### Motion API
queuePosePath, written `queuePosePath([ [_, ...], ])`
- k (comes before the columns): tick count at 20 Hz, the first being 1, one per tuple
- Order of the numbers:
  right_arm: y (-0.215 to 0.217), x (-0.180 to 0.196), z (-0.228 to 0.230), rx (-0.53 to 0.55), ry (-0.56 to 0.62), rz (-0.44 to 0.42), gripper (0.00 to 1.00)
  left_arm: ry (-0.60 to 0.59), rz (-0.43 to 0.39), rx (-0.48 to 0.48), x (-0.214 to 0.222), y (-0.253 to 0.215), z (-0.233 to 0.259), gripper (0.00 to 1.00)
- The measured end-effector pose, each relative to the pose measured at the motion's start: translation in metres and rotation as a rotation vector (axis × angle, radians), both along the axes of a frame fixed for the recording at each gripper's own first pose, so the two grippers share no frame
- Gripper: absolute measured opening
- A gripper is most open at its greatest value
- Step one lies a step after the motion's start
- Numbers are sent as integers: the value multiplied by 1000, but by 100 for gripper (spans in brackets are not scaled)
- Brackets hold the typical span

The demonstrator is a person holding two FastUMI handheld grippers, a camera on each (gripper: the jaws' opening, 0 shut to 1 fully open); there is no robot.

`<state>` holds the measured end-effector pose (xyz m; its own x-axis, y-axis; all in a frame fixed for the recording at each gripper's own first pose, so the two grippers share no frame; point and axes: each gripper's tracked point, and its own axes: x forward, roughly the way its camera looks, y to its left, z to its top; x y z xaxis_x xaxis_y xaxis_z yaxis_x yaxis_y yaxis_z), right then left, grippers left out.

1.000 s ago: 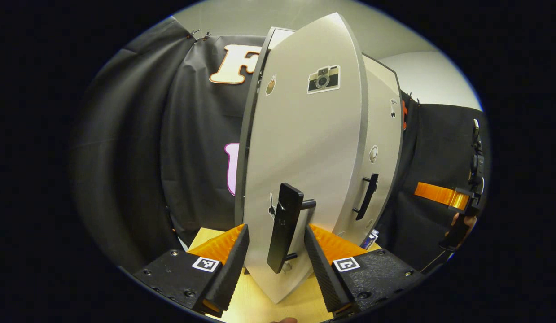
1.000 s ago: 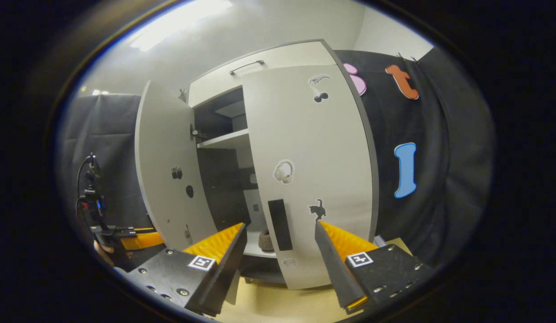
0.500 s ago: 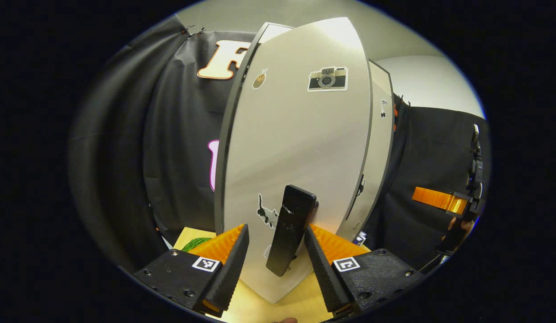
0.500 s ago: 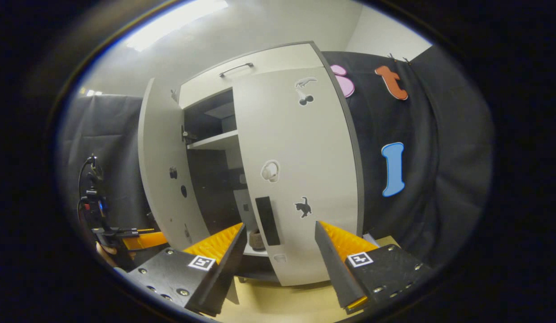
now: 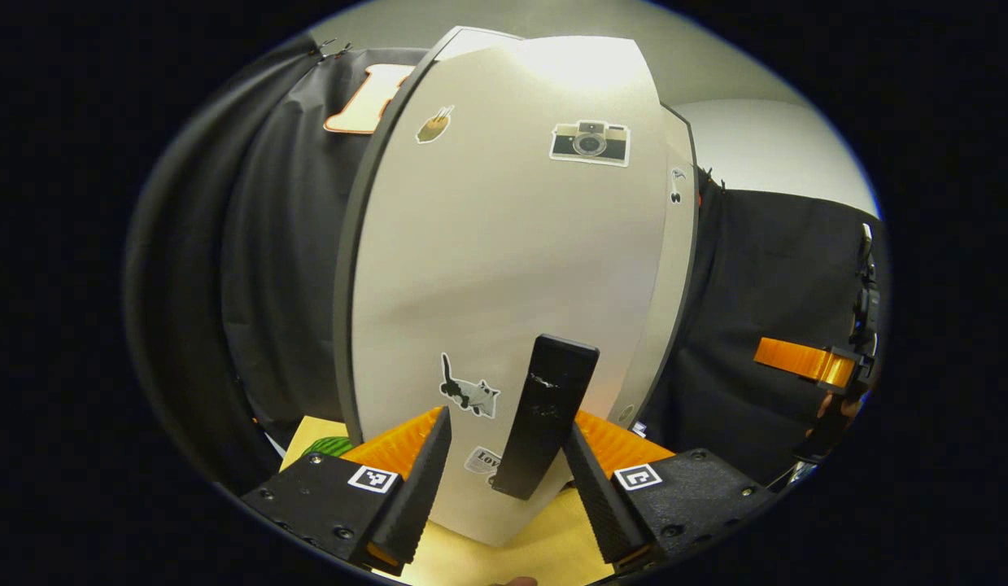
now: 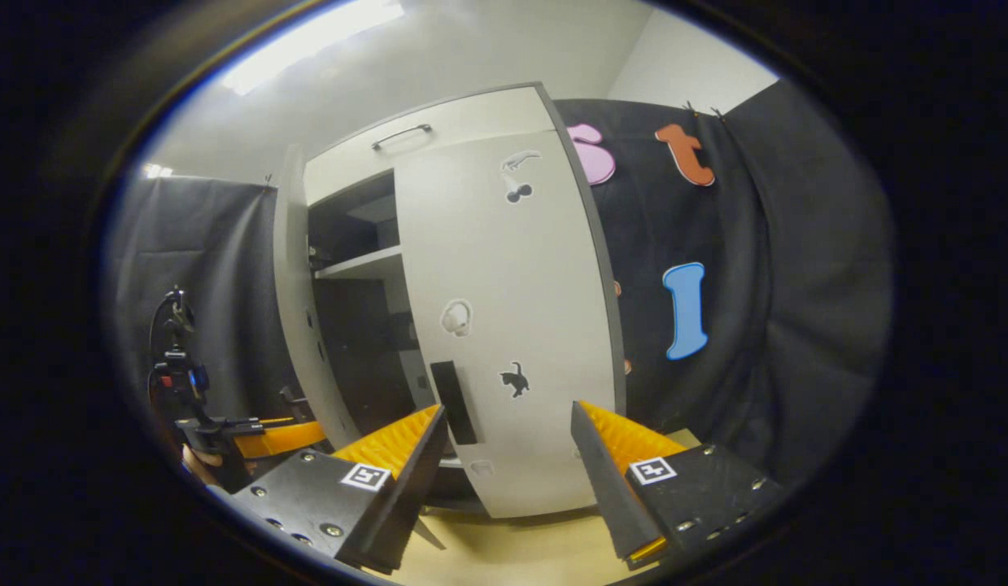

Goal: Grab one shoe with the right hand and put it into the shoe cabinet, grab the other shoe with the left hand and put it into the shoe cabinet; then close the right door with the right hand and the left door with the left hand.

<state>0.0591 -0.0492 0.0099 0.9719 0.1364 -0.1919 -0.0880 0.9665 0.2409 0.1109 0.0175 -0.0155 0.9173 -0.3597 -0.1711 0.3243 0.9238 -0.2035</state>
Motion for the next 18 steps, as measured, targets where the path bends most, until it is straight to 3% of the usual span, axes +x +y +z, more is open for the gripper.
queuePosePath([
  [7, -42, -12, 4, -15, -5, -97, 91, -23, -46, 53, 31, -36, 2, 83],
  [14, -75, -24, 1, -13, -9, -182, 91, -20, -60, 32, 51, -50, 1, 82],
  [15, -80, -25, -1, -15, -9, -189, 86, -21, -59, 34, 52, -52, 1, 82],
  [18, -89, -23, 0, -20, -11, -204, 86, -25, -53, 39, 59, -56, 1, 83],
])
